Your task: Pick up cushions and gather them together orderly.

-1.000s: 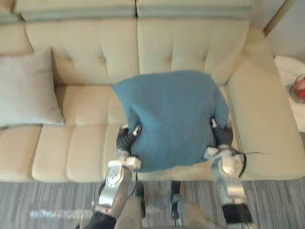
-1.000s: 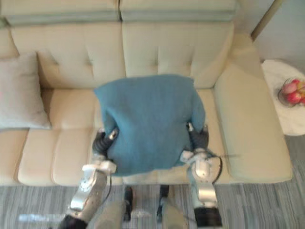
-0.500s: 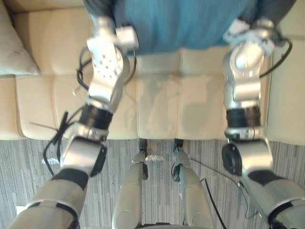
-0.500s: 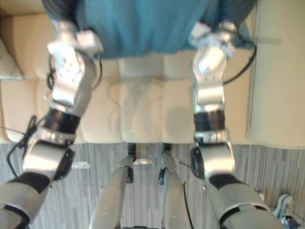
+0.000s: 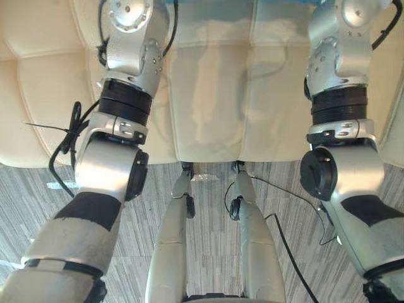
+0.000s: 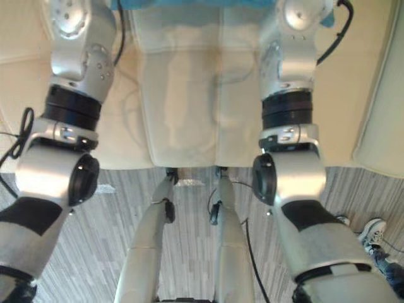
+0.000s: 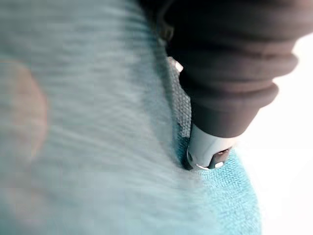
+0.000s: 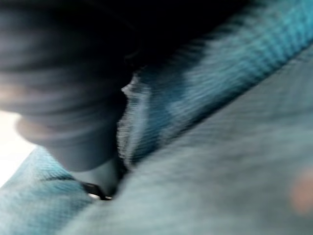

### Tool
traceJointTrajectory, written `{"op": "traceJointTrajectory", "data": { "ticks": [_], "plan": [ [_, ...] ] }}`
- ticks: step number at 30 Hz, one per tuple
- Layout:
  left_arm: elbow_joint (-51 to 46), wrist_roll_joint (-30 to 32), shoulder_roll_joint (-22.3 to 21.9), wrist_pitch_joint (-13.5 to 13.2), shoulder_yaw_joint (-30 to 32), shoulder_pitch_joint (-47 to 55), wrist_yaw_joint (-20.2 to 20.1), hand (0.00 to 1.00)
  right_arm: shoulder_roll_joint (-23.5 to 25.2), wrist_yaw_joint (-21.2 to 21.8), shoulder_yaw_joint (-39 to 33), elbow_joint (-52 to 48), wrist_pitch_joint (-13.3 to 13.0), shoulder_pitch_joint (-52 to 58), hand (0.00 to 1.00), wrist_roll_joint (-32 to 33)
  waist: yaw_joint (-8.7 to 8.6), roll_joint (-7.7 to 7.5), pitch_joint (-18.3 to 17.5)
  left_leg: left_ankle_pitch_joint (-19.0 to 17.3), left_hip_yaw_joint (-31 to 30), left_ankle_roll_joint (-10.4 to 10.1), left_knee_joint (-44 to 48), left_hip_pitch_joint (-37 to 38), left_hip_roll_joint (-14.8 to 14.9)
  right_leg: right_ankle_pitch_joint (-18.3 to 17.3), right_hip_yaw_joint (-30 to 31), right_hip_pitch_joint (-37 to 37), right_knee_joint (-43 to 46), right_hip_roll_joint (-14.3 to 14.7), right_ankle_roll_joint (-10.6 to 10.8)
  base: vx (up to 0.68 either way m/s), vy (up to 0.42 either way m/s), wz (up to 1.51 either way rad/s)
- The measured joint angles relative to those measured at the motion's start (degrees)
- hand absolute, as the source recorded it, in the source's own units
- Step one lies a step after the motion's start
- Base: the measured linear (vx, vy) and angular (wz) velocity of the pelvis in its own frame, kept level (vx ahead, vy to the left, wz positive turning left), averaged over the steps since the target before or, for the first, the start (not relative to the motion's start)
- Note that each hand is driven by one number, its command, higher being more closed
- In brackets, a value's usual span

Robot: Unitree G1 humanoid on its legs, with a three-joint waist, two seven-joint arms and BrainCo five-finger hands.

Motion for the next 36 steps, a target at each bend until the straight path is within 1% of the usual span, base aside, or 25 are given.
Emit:
{"op": "traceJointTrajectory", "data": {
  "ticks": [2, 6, 7, 9, 10, 12, 14, 16, 18, 19, 20, 21, 22, 23, 24, 25, 26, 27, 28, 29, 31, 33, 34, 35, 36],
  "plan": [
    [0.4, -0.9, -0.2, 0.1, 0.3, 0.6, -1.0, 0.00, -0.8, 1.5, 0.1, 0.0, 0.0, 0.5, 0.00, 2.1, 0.09, -0.09, 0.1, -0.1, 0.0, -0.1, 1.1, -1.3, 0.6, 0.0, -0.1, -1.6, 1.8, 0.4, 0.0, -0.03, 0.031, -0.07],
    [0.3, -2.6, -0.6, 0.2, 2.3, 5.0, -2.8, 0.00, -1.9, 3.8, 0.3, -0.4, -0.7, 4.0, 0.00, 3.7, 0.11, -0.10, 0.3, -0.3, 0.0, -0.4, 2.6, -1.7, 1.4, -0.2, 0.0, -2.5, 4.3, 0.8, 0.1, -0.03, 0.031, -0.04],
    [-0.4, -3.0, -0.6, 0.2, 3.3, 7.6, -3.4, 0.00, -2.0, 4.6, 0.1, -3.3, -1.3, 7.6, 0.00, 3.8, 0.11, -0.10, 0.3, -0.3, 0.1, -0.4, 2.7, -1.6, 1.6, -1.2, 0.1, -3.1, 6.1, 0.8, 0.5, -0.03, 0.026, 0.02],
    [-1.7, -4.2, -0.6, 0.1, 4.6, 10.4, -4.3, 0.00, -2.2, 5.8, -0.3, -6.4, -2.3, 11.2, 0.00, 4.1, -0.03, -0.13, 0.4, -0.3, 0.0, -0.4, 2.8, -1.6, 1.6, -2.8, 0.1, -3.4, 7.7, 0.7, 0.3, -0.03, 0.018, 0.12],
    [-2.3, -4.3, -0.5, 0.1, 4.8, 11.5, -4.4, 0.00, -2.3, 6.1, -0.5, -7.3, -2.4, 12.4, 0.00, 4.2, 0.02, -0.14, 0.4, -0.3, 0.0, -0.4, 3.0, -1.6, 1.7, -3.3, 0.1, -3.4, 8.1, 0.7, 0.1, -0.04, 0.002, 0.17],
    [-4.7, -5.2, -0.4, 0.1, 5.9, 15.7, -4.7, 0.00, -2.5, 7.1, -1.6, -10.5, -2.9, 16.4, 0.00, 4.2, 0.34, -0.40, 0.5, -0.9, -0.2, -1.0, 5.1, -1.6, 2.1, -5.8, 0.0, -3.4, 10.7, 0.8, -0.7, -0.04, -0.017, 0.09],
    [-8.2, -5.2, 0.5, 0.1, 7.5, 20.9, -5.8, 0.00, -3.4, 8.6, -4.9, -15.9, -4.3, 22.9, 0.00, 4.2, 0.54, -0.43, 0.5, -2.0, -0.6, -1.1, 7.9, -1.3, 3.0, -8.3, -0.6, -3.0, 14.3, 1.2, -1.0, -0.03, -0.038, 0.06],
    [-11.0, -5.2, 1.0, 0.0, 8.1, 23.9, -6.1, 0.00, -4.8, 9.1, -8.3, -18.4, -5.2, 27.6, 0.00, 4.2, 0.81, -0.46, 0.6, -2.8, -1.3, -1.3, 9.0, -0.5, 3.3, -9.8, -1.2, -2.5, 16.4, 1.2, -1.2, -0.02, -0.041, 0.11],
    [-15.6, -5.0, 2.0, -0.3, 8.6, 29.6, -6.9, 0.00, -6.6, 10.3, -13.0, -20.8, -6.8, 36.0, 0.00, 4.9, 1.06, -0.66, 0.7, -3.8, -1.8, -1.0, 10.0, 1.9, 3.4, -12.2, -1.7, -0.4, 19.4, 1.1, -1.2, 0.00, -0.043, 0.16],
    [-16.7, -4.9, 2.3, -0.4, 8.7, 31.4, -7.0, 0.00, -6.6, 10.7, -13.8, -21.1, -7.1, 38.1, 0.00, 5.2, 1.06, -0.87, 0.7, -3.9, -1.8, -1.1, 10.1, 2.9, 3.4, -12.6, -1.8, 0.3, 20.1, 1.0, -1.3, 0.02, -0.039, 0.10],
    [-19.1, -4.6, 2.3, -0.6, 9.0, 35.2, -7.3, 0.00, -6.7, 11.4, -14.7, -22.6, -7.4, 42.5, 0.00, 6.0, 1.09, -1.00, 0.8, -4.3, -2.0, -1.4, 10.2, 4.9, 3.4, -13.7, -2.0, 2.0, 21.1, 0.9, -1.3, 0.03, -0.040, 0.09],
    [-21.0, -4.4, 2.1, -1.0, 8.9, 38.3, -7.9, 0.00, -6.6, 12.3, -14.8, -24.0, -7.8, 46.2, 0.00, 5.9, 1.15, -1.01, 0.8, -4.9, -2.2, -1.2, 10.5, 6.3, 3.4, -14.7, -2.2, 3.3, 22.0, 0.7, -1.2, 0.06, -0.047, 0.15],
    [-23.4, -3.8, 1.0, -1.4, 8.4, 43.2, -8.5, 0.00, -6.0, 13.7, -14.8, -25.8, -8.3, 52.4, 0.00, 5.9, 1.25, -1.04, 0.8, -5.7, -2.7, -1.3, 10.9, 8.6, 3.2, -16.1, -2.7, 5.3, 23.5, 0.4, -1.2, 0.07, -0.036, 0.19],
    [-24.3, -3.3, 0.2, -1.4, 8.2, 45.5, -8.9, 0.00, -5.5, 14.5, -14.8, -26.8, -8.4, 55.0, 0.00, 5.9, 1.33, -1.04, 0.8, -5.9, -3.1, -1.6, 10.9, 9.8, 3.1, -16.9, -3.0, 6.5, 24.2, 0.2, -1.3, 0.10, -0.034, 0.36],
    [-26.6, -2.0, -2.6, -1.4, 6.5, 52.5, -10.1, 0.00, -3.0, 16.6, -14.6, -28.6, -8.5, 63.1, 0.00, 5.8, 1.68, -1.18, 0.7, -6.6, -3.8, -2.1, 10.9, 13.7, 2.8, -18.8, -4.0, 10.1, 25.9, -0.4, -1.6, 0.13, -0.041, 0.35],
    [-27.5, -1.6, -3.9, -1.4, 6.1, 55.7, -10.7, 0.00, -1.7, 17.3, -14.3, -29.4, -8.5, 66.3, 0.00, 5.7, 1.85, -1.25, 0.6, -7.0, -4.1, -2.2, 11.0, 15.3, 2.7, -19.6, -4.3, 11.7, 26.5, -0.5, -1.7, 0.14, -0.046, 0.42],
    [-29.3, -0.6, -6.4, -1.4, 5.2, 62.1, -11.6, 0.00, 1.0, 18.4, -12.9, -30.0, -8.5, 71.9, 0.00, 5.6, 1.87, -1.60, 0.2, -7.9, -4.7, -2.3, 11.4, 18.1, 2.5, -21.3, -4.9, 14.5, 27.7, -1.0, -1.8, 0.15, -0.053, 0.26],
    [-29.7, 0.1, -7.5, -1.3, 4.8, 64.9, -12.4, 0.00, 2.2, 19.3, -12.4, -29.9, -8.4, 74.1, 0.00, 5.1, 1.89, -1.71, -0.2, -8.5, -4.8, -2.4, 11.8, 19.1, 2.5, -22.2, -5.1, 15.5, 28.3, -1.1, -1.8, 0.15, -0.047, 0.26],
    [-29.8, 1.8, -9.2, -1.1, 3.8, 70.2, -13.7, 0.00, 4.4, 20.6, -11.0, -29.9, -8.3, 78.2, 0.00, 3.2, 2.42, -2.04, -0.8, -9.7, -4.9, -2.4, 12.3, 21.4, 2.3, -23.8, -5.5, 17.7, 29.5, -1.5, -1.7, 0.17, -0.054, 0.19],
    [-29.5, 3.4, -10.4, -0.6, 3.3, 74.6, -15.3, 0.00, 6.6, 22.2, -9.8, -29.8, -8.1, 81.7, 0.00, 1.5, 2.57, -2.37, -1.3, -10.4, -5.0, -2.3, 12.4, 23.7, 2.2, -24.9, -5.7, 19.9, 30.1, -1.7, -1.5, 0.15, -0.050, 0.20],
    [-27.3, 5.3, -11.4, 0.3, 3.3, 79.9, -17.4, 0.00, 9.6, 24.4, -7.4, -28.5, -7.7, 86.4, 0.00, -0.3, 2.78, -2.56, -2.9, -11.2, -5.0, -2.1, 12.3, 26.7, 2.1, -26.2, -6.2, 23.1, 30.2, -1.9, -1.2, 0.12, -0.037, 0.16],
    [-23.3, 7.0, -12.0, 1.3, 3.4, 84.8, -19.3, 0.00, 12.6, 26.7, -4.3, -24.6, -6.7, 90.7, 0.00, -1.0, 2.77, -2.60, -5.5, -11.9, -4.8, -1.9, 11.6, 30.7, 2.1, -27.1, -6.7, 27.2, 29.5, -2.0, -0.9, 0.14, -0.017, 0.10],
    [-20.5, 8.4, -12.0, 1.8, 3.3, 87.3, -20.0, 0.00, 13.9, 28.1, -2.9, -21.7, -6.0, 92.8, 0.00, -1.0, 2.77, -2.59, -7.6, -12.2, -4.6, -1.9, 10.7, 32.8, 2.1, -27.5, -6.8, 29.2, 28.8, -1.9, -0.7, 0.14, -0.002, 0.04],
    [-19.5, 9.1, -12.2, 2.0, 3.4, 88.3, -20.4, 0.00, 14.4, 28.7, -2.3, -20.3, -5.9, 93.5, 0.00, -1.0, 2.77, -2.61, -8.2, -12.3, -4.6, -1.8, 10.3, 33.9, 2.1, -27.6, -6.8, 30.3, 28.3, -1.9, -0.6, 0.15, 0.005, 0.00],
    [-16.4, 11.2, -12.4, 2.4, 3.6, 90.2, -20.9, 0.00, 15.3, 30.1, -1.0, -16.4, -5.5, 94.9, 0.00, -1.0, 2.78, -2.51, -9.6, -12.5, -4.3, -1.8, 9.3, 36.6, 2.1, -27.7, -6.9, 32.8, 27.2, -1.9, -0.4, 0.08, 0.012, -0.02]
  ]
}}
